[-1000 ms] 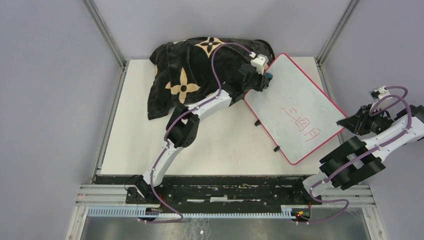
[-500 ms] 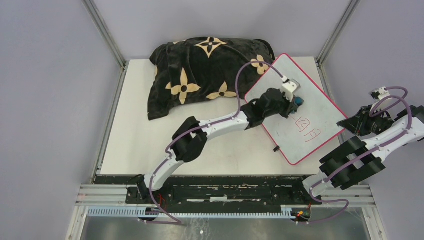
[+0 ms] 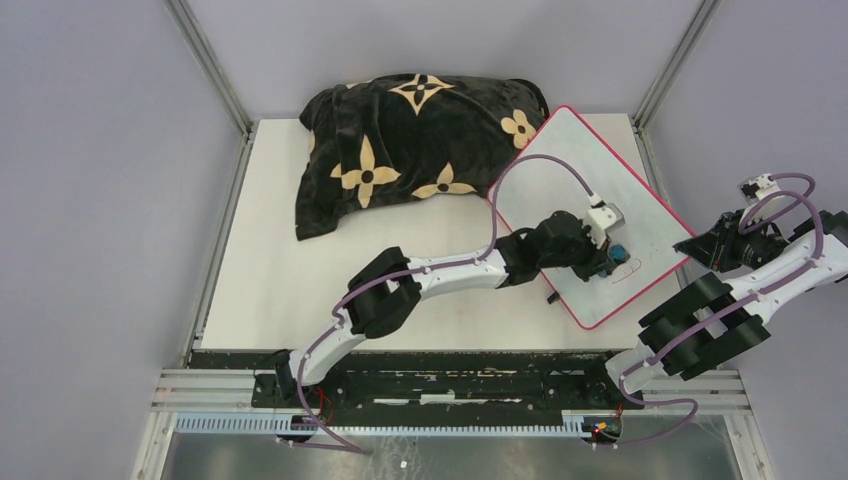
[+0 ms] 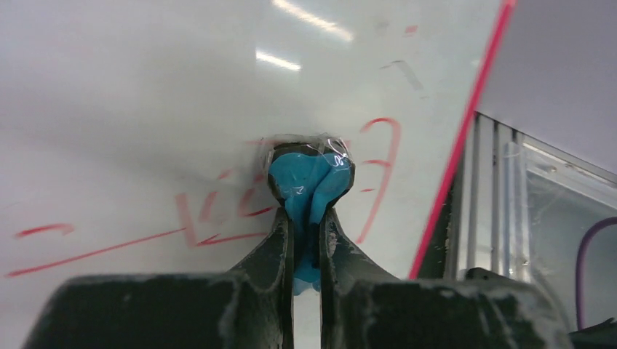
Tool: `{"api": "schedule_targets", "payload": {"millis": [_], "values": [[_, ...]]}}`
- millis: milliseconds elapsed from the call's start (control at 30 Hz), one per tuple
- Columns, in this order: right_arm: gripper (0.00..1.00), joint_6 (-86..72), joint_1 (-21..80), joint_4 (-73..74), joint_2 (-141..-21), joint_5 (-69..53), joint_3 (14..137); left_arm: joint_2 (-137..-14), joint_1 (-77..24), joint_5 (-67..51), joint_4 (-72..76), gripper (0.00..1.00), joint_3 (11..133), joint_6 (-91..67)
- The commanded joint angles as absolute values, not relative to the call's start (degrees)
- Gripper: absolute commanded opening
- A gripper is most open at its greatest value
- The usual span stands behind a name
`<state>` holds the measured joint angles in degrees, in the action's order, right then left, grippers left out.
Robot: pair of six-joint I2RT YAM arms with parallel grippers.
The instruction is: Erase the whiteboard
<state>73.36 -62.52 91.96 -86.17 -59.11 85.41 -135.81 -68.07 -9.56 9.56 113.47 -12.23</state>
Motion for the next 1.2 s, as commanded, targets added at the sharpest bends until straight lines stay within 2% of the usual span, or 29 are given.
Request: {"api": "schedule_targets", "payload": {"millis": [0, 233, 367, 900, 1167], "values": [[0.01, 78.2, -61.9, 101.0, -84.5, -55.2, 84.9, -131.3, -59.4, -5.6, 9.5, 0.03, 108.1, -14.4], [0.01, 78.1, -61.8, 101.0, -85.3, -55.4, 85.2, -131.7, -51.9, -2.8, 8.4, 0.03, 107.1, -13.4], [0.01, 77.9, -61.7, 100.9, -86.2, -55.4, 85.3, -134.1, -51.2, -4.1, 7.0, 0.03, 110.2, -13.4], [0.01, 78.7, -61.8, 101.0, -84.7, -54.5, 84.6, -137.4, -68.3, -5.6, 12.2, 0.03, 114.7, -14.7], [0.01, 78.4, -61.8, 100.9, -84.4, -54.0, 84.2, -142.5, -66.5, -3.2, 1.4, 0.03, 129.3, -7.3]]}}
